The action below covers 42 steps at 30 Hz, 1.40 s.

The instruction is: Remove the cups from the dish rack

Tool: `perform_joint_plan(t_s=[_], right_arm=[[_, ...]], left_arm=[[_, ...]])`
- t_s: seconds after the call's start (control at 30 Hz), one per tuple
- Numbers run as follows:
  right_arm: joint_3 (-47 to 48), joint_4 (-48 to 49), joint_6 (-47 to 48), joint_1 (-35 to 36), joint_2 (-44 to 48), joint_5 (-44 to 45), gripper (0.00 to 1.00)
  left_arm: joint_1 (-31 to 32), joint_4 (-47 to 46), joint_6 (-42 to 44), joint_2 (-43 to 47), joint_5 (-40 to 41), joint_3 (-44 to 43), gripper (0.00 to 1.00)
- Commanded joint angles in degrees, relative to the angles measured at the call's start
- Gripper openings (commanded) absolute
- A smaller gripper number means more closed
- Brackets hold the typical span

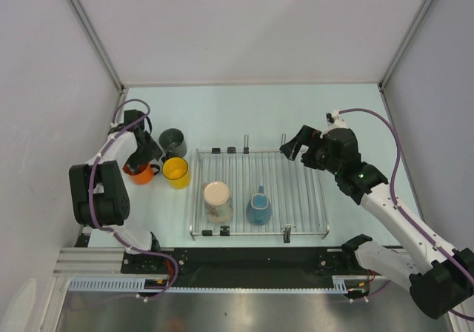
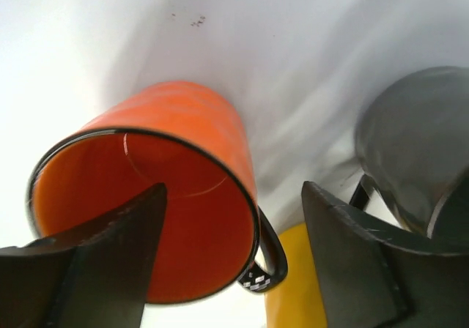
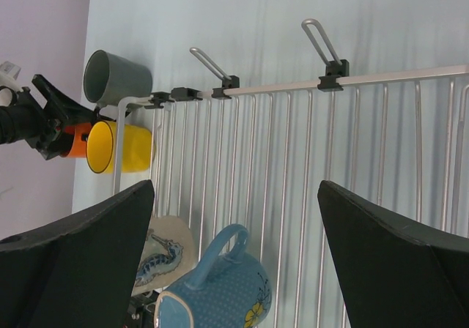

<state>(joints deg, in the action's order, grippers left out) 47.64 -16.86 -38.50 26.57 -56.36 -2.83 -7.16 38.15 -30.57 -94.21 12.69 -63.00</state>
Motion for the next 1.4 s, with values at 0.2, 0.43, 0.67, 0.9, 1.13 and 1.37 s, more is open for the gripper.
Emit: perform_joint_plan(t_s=[0.2, 0.43, 0.67, 0.9, 1.13, 1.37], right_arm=[[0.5, 1.8, 1.1, 1.9, -1.5, 1.0, 1.0], [3.3, -0.7, 4.3, 8.3, -4.2, 9.1, 1.0], [4.7, -3.0, 5.3, 13.2, -6.0, 14.3, 1.0], [5.1, -2.7, 6.2, 16.0, -6.7, 13.6, 1.0], [5.4, -4.6, 6.1, 17.9, -6.1, 16.5, 1.0], [4.4, -4.9, 5.5, 17.9, -5.1, 17.2, 1.0]], left_arm=[[-0.3, 4.1, -2.9, 14.3, 6.2, -3.7, 0.87], [6.0, 3.5, -7.0, 31.1, 6.6, 0.0, 0.88], [18.0, 1.9, -6.9, 43.6, 4.8, 8.6, 0.89], [30.2, 2.0, -7.4, 48.4, 2.5, 12.0, 0.99], [44.5, 6.1, -8.4, 48.2, 8.1, 8.7, 1.0], [54.9, 8.7, -13.8, 46.9, 11.4, 9.6, 1.0]])
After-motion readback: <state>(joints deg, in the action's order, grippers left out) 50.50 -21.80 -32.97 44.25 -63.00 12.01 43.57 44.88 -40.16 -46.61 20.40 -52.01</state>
